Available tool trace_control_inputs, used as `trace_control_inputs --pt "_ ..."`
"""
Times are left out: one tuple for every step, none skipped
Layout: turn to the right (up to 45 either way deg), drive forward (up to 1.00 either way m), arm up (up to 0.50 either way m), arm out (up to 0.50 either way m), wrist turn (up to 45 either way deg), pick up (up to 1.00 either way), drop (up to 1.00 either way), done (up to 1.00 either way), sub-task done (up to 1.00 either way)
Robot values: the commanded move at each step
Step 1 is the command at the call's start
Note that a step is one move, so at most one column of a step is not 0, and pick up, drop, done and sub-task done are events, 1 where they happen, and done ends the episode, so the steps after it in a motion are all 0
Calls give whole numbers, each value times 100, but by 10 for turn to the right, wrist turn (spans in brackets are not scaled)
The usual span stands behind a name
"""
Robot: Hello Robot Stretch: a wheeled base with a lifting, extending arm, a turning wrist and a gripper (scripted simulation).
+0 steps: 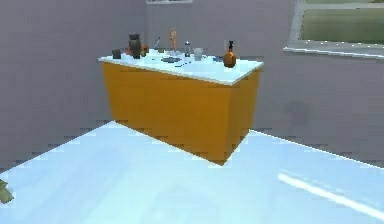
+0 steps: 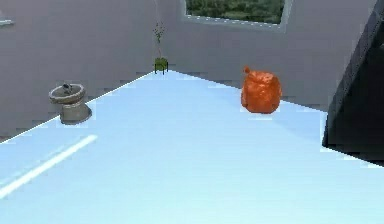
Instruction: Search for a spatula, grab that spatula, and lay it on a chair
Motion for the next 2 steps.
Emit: trace_control_inputs --pt "0 100 0 0 0 0 0 0 0" --pt "0 20 0 0 0 0 0 0 0"
